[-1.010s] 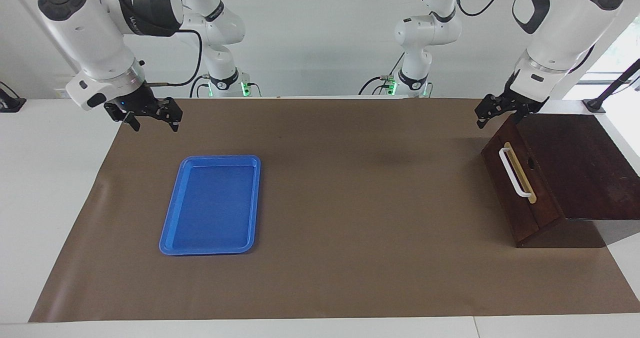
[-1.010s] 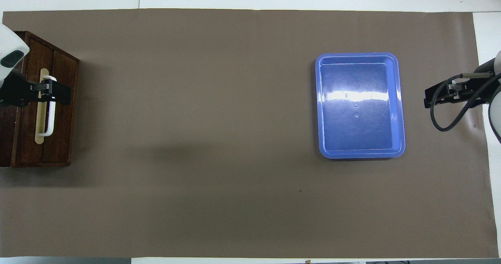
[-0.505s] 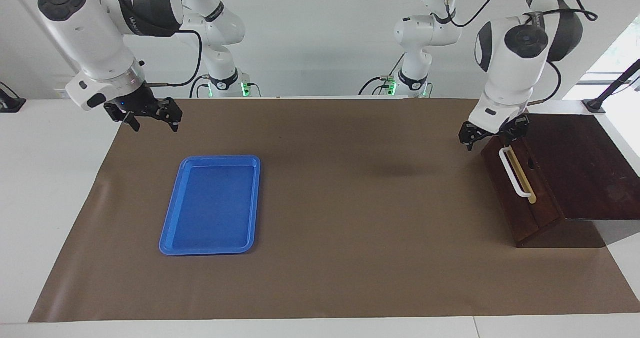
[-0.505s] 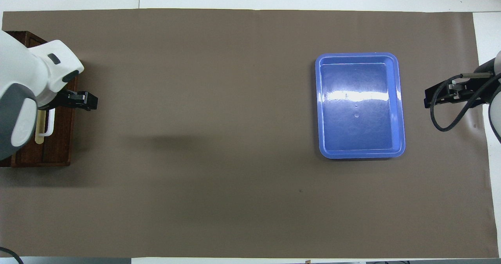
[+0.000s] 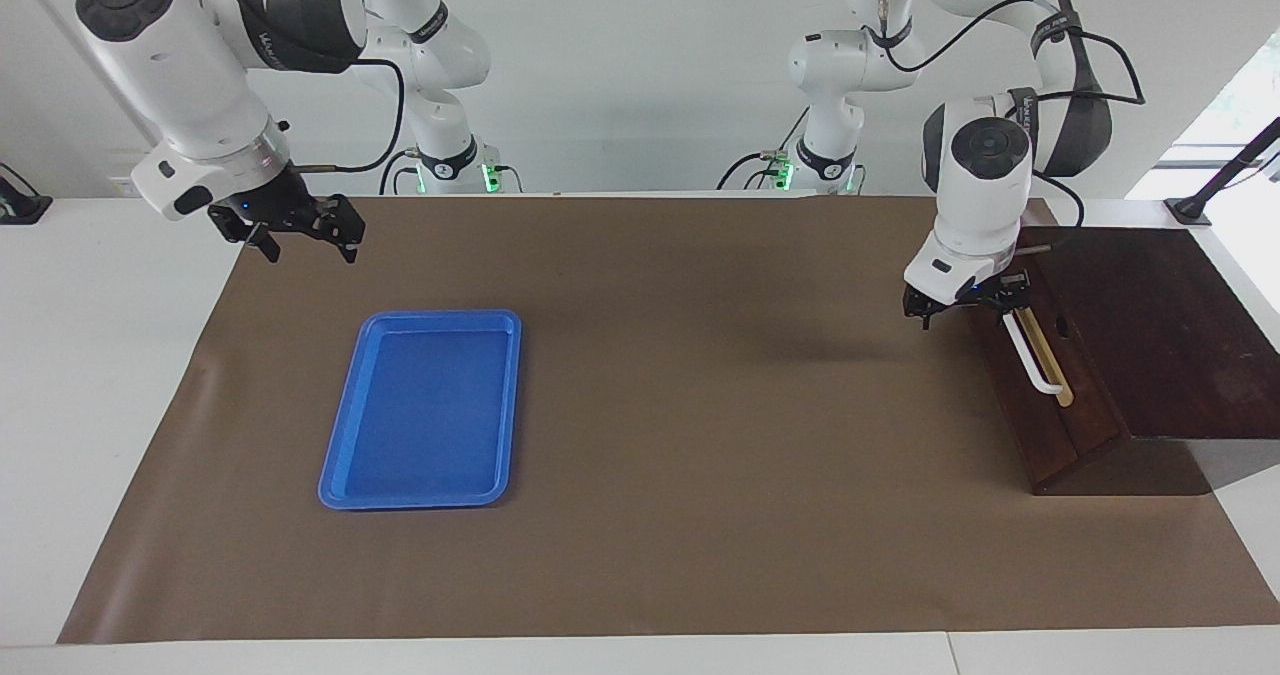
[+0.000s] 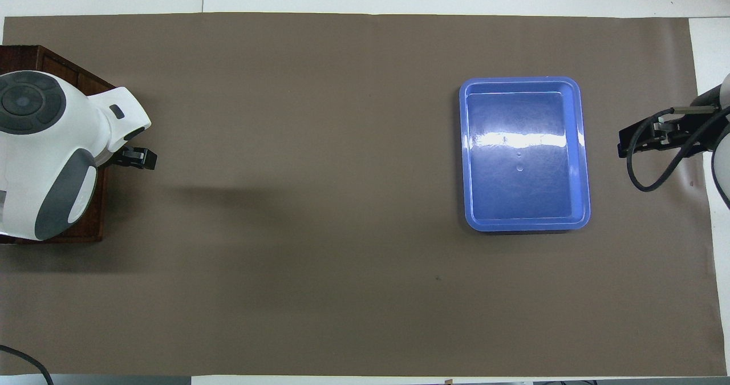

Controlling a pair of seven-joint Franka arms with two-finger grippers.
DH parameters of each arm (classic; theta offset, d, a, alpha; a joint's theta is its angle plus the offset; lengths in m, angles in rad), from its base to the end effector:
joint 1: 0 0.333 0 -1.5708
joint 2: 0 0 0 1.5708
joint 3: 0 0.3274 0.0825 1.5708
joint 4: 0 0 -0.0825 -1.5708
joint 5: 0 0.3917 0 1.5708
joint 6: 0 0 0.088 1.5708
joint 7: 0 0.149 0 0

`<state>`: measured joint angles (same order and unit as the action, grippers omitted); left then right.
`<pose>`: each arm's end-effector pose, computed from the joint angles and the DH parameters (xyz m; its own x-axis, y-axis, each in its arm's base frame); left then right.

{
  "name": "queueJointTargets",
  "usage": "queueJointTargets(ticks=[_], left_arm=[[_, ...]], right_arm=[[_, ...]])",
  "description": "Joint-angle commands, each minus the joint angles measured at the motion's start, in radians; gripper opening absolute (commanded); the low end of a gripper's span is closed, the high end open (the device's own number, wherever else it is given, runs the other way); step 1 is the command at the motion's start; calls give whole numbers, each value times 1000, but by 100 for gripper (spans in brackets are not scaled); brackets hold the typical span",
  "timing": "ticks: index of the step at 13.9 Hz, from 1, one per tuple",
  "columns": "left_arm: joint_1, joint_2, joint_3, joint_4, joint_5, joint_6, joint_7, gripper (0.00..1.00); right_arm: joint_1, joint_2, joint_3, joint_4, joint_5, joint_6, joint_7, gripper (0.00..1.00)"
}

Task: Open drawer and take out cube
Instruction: 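Pull the drawer open toward the robot with the left gripper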

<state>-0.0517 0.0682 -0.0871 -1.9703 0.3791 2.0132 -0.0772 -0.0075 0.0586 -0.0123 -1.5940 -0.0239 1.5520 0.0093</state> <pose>0.5782 -0.0440 0.4060 0.9744 -0.2232 -0.0260 -0.2193 -0.9189 -0.3279 0.5711 -0.0147 0.5482 0.9945 -0.0295 -0.1002 -0.0271 -0.9993 0.0255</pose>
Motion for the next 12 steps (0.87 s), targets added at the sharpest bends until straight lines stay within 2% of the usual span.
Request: queueJointTargets(ticks=[1, 5, 12], left_arm=[[24, 7, -3, -15, 43, 53, 5, 100], [79, 10, -3, -41, 43, 125, 14, 100], [115, 33, -3, -76, 43, 209, 27, 100]], right_arm=[[-11, -20, 8, -20, 7, 0, 14, 100], [-11, -20, 8, -20, 7, 0, 14, 100], [-11, -20, 8, -20, 7, 0, 14, 100]])
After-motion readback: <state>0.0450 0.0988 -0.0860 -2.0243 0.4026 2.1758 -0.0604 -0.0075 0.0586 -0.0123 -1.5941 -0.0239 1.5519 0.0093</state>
